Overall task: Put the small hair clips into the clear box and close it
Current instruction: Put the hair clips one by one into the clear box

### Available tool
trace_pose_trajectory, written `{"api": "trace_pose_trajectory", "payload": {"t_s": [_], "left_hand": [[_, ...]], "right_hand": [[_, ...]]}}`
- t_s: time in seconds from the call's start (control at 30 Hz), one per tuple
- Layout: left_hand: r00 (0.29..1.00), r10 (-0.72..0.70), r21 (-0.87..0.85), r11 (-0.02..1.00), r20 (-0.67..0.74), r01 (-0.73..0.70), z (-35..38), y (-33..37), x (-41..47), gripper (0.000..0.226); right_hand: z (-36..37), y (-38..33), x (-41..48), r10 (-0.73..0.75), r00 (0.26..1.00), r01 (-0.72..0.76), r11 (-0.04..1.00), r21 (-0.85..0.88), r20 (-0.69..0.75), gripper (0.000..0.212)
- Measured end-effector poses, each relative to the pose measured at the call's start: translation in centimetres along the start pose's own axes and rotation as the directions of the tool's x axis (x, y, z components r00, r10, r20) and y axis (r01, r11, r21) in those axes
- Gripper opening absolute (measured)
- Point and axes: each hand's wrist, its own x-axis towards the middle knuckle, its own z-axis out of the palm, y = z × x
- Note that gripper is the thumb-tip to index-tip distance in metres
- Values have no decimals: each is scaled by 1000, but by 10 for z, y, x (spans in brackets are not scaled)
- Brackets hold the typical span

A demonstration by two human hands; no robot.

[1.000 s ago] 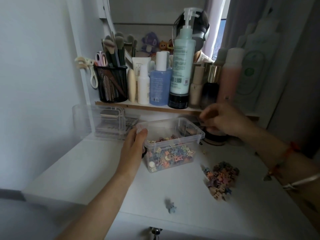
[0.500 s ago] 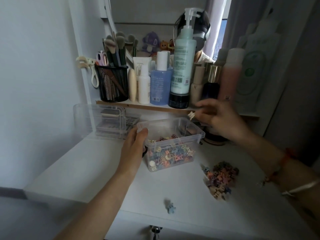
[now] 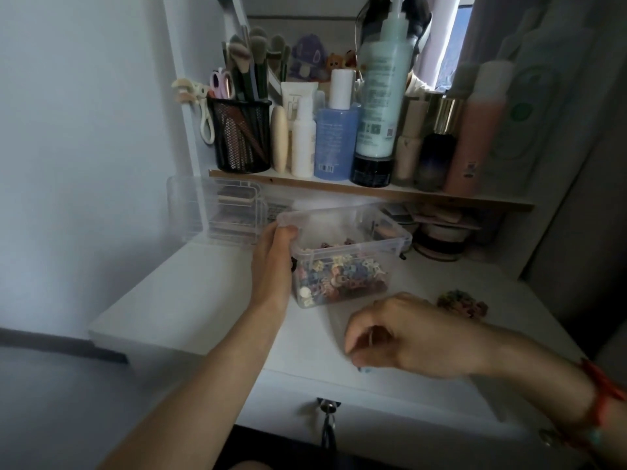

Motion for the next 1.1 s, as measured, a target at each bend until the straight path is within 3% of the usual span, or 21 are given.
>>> {"api": "trace_pose_trajectory", "payload": {"t_s": [0.13, 0.27, 0.43, 0.5, 0.57, 0.63, 0.7, 0.83, 1.0, 1.1], "left_hand": [[1000, 24, 9, 1000, 4, -24, 1, 1, -2, 17], [998, 53, 17, 998, 19, -53, 0, 1, -2, 20], [996, 78, 54, 995, 51, -80, 0, -1, -2, 16], [995, 76, 72, 994, 70, -81, 0, -2, -2, 12], [994, 71, 79, 994, 84, -77, 1, -2, -1, 13], [994, 56, 96, 993, 92, -65, 2, -2, -1, 18], [994, 50, 101, 993, 99, -60, 2, -2, -2, 19], [995, 42, 118, 992, 95, -53, 2, -2, -2, 21], [997, 23, 125, 992, 78, -33, 3, -4, 0, 27], [997, 28, 129, 991, 75, -38, 3, -4, 0, 23]], "right_hand": [[-1, 6, -2, 29, 999, -33, 996, -77, -43, 15], [4, 17, -7, 27, 964, -106, 951, -290, -264, 17], [2, 22, -12, -21, 981, -48, 936, -348, -192, 17], [-8, 18, -13, -11, 970, -61, 956, -286, -243, 22], [-28, 13, -10, 31, 901, -99, 986, -135, -434, 22], [-47, 14, -4, 63, 766, -85, 996, -3, -640, 17], [-55, 18, 3, 91, 683, -107, 994, 25, -725, 15], [-42, 24, 2, 113, 730, -125, 992, 32, -674, 21], [-33, 24, -9, -59, 743, -71, 984, -166, -666, 20], [-26, 18, -12, -78, 888, 2, 986, -166, -453, 13]]}}
